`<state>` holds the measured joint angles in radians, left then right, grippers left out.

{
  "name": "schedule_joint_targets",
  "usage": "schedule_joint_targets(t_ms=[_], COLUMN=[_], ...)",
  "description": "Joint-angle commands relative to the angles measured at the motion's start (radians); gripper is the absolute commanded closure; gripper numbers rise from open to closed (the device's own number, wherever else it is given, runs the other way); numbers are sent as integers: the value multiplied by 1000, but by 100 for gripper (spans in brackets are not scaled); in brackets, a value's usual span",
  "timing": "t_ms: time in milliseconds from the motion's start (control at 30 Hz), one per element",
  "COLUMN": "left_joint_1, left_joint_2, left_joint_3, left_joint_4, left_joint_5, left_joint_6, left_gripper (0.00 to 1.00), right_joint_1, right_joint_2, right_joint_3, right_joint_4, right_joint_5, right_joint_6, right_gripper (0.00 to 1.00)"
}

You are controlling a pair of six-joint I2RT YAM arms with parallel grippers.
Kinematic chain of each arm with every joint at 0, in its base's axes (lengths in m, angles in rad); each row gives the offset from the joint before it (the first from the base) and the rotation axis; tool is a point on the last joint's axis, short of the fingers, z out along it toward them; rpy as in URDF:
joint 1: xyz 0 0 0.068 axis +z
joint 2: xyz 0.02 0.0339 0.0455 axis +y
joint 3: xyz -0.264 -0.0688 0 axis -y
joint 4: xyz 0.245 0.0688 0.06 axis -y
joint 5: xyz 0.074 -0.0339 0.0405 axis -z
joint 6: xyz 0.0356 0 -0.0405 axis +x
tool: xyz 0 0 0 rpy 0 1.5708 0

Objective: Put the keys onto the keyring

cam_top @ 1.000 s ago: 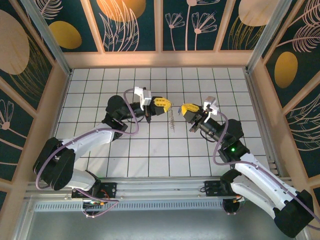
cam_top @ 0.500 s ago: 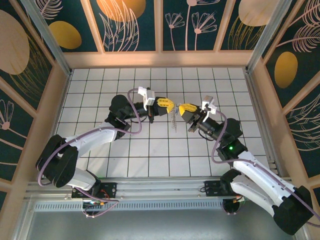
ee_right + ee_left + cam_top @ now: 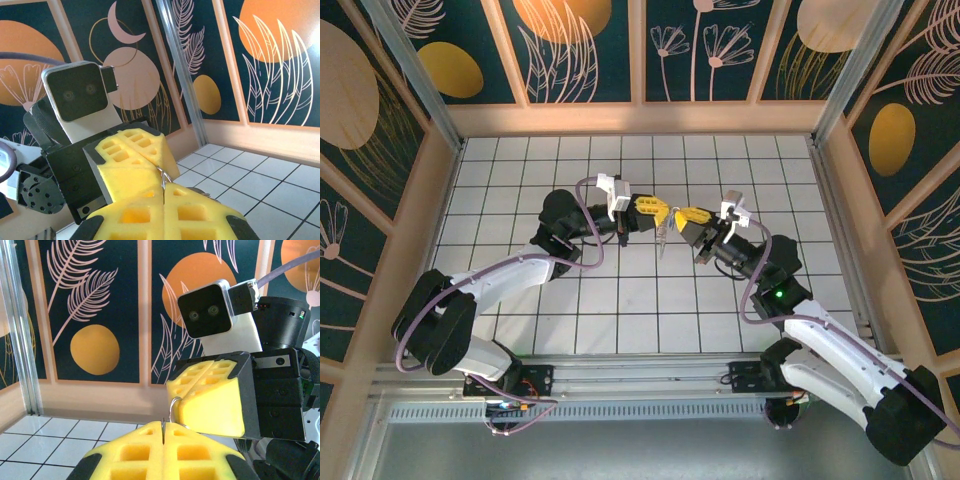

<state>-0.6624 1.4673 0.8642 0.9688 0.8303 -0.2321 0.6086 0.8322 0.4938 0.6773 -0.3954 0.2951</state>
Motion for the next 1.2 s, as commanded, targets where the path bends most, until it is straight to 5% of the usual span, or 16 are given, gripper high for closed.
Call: schedule_joint_targets(t_ms=[0, 767, 1167], left_joint_1=[-8, -15, -15], left_joint_2=[5, -25, -39], left_joint_3=[37, 19, 6], left_joint_4=[54, 93, 121], left_joint_5=[12, 13, 11], left_joint_6=[7, 1, -5], left_gripper=[100, 100, 100], right_joint_1=[9, -10, -24], right_joint_2=[3, -16, 17], right_joint_3=[34, 3, 11], right_joint_4=[57, -4, -8], right_joint_5=[-19, 58, -32], right_joint_6=[7, -7, 17], right_gripper=[100, 100, 100])
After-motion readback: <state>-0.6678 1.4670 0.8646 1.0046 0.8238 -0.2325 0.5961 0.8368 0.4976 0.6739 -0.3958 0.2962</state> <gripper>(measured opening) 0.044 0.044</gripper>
